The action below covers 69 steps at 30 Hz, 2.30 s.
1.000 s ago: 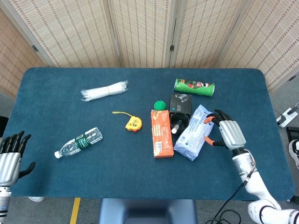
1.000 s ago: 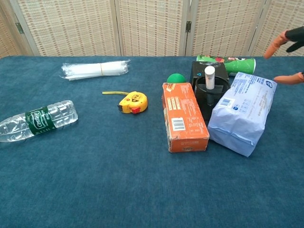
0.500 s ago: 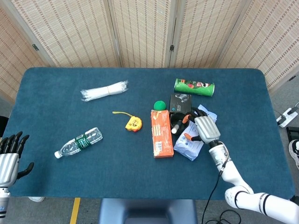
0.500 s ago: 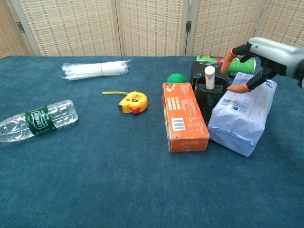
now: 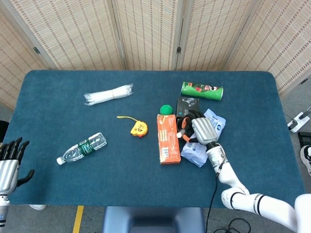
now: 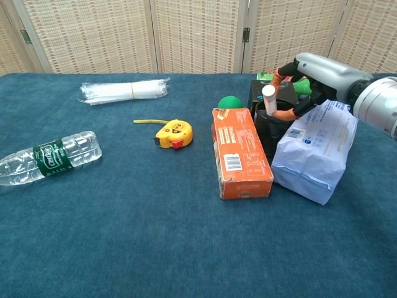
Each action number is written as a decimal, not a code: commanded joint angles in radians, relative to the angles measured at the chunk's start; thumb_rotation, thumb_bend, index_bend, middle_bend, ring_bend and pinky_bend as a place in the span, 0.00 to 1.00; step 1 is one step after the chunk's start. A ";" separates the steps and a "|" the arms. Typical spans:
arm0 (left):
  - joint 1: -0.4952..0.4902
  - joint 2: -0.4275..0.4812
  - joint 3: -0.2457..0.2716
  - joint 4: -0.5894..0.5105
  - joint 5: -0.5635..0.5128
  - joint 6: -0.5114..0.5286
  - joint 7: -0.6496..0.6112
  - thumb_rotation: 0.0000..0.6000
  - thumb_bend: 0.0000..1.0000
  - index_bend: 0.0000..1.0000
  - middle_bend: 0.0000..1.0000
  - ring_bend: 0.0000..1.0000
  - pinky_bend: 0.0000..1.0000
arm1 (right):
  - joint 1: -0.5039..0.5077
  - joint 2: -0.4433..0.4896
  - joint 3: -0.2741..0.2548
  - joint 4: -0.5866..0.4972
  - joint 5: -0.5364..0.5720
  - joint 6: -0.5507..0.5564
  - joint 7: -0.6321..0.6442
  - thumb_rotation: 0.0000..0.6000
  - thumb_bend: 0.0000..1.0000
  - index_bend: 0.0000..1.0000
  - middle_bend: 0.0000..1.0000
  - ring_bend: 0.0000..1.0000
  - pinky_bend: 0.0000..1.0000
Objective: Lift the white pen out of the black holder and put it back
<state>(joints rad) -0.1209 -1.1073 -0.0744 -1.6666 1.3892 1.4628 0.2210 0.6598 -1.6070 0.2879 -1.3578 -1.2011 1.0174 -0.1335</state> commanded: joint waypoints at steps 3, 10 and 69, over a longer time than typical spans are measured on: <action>0.002 0.001 0.000 0.002 -0.001 0.001 -0.004 1.00 0.30 0.14 0.08 0.03 0.11 | 0.009 -0.012 -0.001 0.013 0.004 0.003 -0.004 1.00 0.22 0.53 0.34 0.14 0.17; 0.004 -0.001 0.000 0.008 -0.003 0.000 -0.011 1.00 0.30 0.14 0.08 0.03 0.11 | 0.019 -0.021 0.001 0.029 0.016 0.004 -0.003 1.00 0.31 0.60 0.39 0.16 0.18; -0.015 0.011 0.005 -0.028 0.018 -0.021 0.007 1.00 0.30 0.14 0.08 0.04 0.11 | -0.124 0.272 0.224 -0.322 0.151 -0.079 0.881 1.00 0.46 0.67 0.55 0.35 0.27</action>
<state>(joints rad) -0.1362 -1.0964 -0.0691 -1.6942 1.4073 1.4419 0.2283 0.5506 -1.3334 0.4719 -1.6485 -1.0945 0.9894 0.5665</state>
